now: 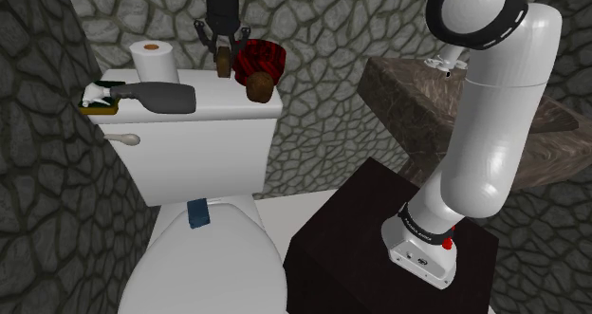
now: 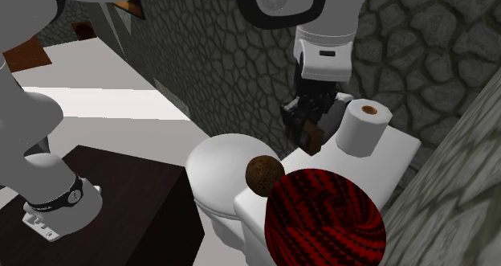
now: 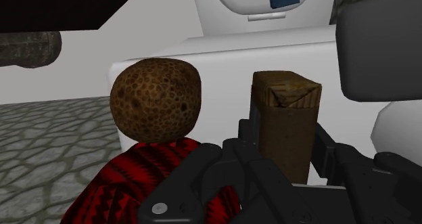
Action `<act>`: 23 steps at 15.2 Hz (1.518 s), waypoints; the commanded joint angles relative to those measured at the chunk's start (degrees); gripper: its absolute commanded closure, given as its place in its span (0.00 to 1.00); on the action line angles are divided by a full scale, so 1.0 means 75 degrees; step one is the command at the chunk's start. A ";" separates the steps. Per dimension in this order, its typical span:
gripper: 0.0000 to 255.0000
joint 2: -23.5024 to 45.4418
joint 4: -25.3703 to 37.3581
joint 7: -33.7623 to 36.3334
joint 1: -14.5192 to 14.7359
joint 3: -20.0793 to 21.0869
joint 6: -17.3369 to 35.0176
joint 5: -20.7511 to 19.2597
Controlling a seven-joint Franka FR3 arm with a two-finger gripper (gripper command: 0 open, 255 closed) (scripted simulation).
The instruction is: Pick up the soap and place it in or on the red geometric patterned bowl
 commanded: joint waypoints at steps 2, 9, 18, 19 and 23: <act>1.00 0.0035 0.0376 0.0003 0.0022 0.0004 -0.0342 -0.0006; 1.00 0.0211 0.1367 0.0018 0.0098 0.0011 -0.1158 -0.0045; 1.00 0.0576 0.2581 -0.0435 -0.0144 -0.0114 -0.2011 -0.0072; 1.00 0.0631 0.2689 -0.0589 -0.0254 -0.0155 -0.2065 -0.0065; 1.00 0.0988 0.3345 -0.1200 -0.0665 -0.0318 -0.2369 -0.0057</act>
